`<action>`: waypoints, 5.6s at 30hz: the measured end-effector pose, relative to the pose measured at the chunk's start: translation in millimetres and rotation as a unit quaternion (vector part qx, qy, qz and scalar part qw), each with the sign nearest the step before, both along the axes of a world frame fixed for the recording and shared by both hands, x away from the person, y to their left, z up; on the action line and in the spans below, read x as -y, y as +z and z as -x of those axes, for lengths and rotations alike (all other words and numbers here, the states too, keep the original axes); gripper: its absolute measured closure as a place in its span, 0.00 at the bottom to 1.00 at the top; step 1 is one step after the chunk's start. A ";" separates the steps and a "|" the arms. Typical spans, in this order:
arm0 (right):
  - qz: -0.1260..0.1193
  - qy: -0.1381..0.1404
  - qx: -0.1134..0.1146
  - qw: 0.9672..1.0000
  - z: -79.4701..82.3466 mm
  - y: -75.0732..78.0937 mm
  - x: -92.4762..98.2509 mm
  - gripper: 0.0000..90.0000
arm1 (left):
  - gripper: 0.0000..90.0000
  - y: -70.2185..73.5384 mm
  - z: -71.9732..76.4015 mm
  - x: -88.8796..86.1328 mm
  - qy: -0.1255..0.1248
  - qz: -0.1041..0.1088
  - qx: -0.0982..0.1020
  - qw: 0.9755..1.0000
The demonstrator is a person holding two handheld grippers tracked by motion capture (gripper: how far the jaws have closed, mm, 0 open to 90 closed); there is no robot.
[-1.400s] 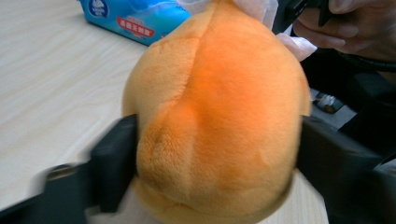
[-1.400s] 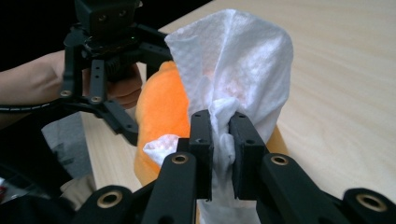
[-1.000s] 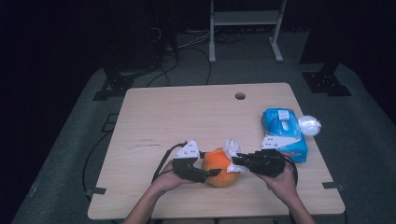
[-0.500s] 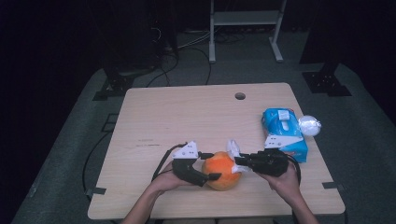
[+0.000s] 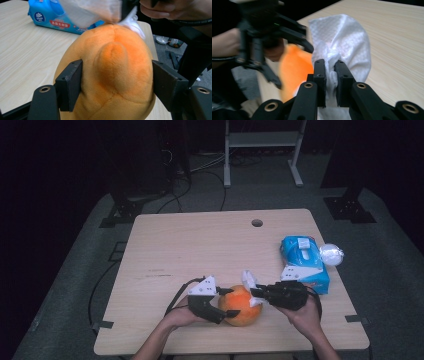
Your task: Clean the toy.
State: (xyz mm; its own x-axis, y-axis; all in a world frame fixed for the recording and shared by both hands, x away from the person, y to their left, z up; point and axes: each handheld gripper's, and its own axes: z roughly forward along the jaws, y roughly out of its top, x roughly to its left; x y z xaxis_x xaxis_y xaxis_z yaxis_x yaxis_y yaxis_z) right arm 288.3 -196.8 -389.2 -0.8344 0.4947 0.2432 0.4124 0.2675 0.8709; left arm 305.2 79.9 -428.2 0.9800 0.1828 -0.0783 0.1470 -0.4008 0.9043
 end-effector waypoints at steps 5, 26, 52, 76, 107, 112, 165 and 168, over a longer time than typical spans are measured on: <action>-0.019 0.025 -0.009 0.999 2.8 -0.2 -11.2 0.89 | 0.32 -0.6 1.6 -0.5 0.000 0.000 0.002 1.000; 0.056 0.026 0.038 0.997 10.5 8.1 -16.2 0.84 | 0.29 -0.4 4.5 3.2 -0.018 -0.007 0.014 1.000; 0.059 -0.035 0.002 0.998 -5.1 -4.7 18.4 0.90 | 0.35 -2.8 -1.9 -8.0 -0.006 -0.011 0.015 1.000; 0.036 0.017 0.009 0.999 3.4 -2.1 -2.8 0.90 | 0.34 -3.9 -10.9 -11.8 0.054 0.012 -0.017 0.998; 0.026 0.010 0.018 0.999 8.4 5.7 -8.2 0.90 | 0.35 -3.7 3.4 6.6 0.016 0.003 0.001 1.000; 0.053 0.024 0.040 0.997 17.0 8.2 -26.1 0.90 | 0.35 -5.0 3.8 6.4 0.019 0.004 0.000 1.000; 0.040 0.000 0.024 0.999 7.1 -1.6 -7.0 0.90 | 0.30 -1.6 -0.7 5.8 0.039 0.011 -0.022 0.999; 0.043 0.010 0.019 0.999 8.8 -0.4 -7.9 0.90 | 0.30 -1.0 -1.9 5.1 0.040 0.018 -0.034 0.998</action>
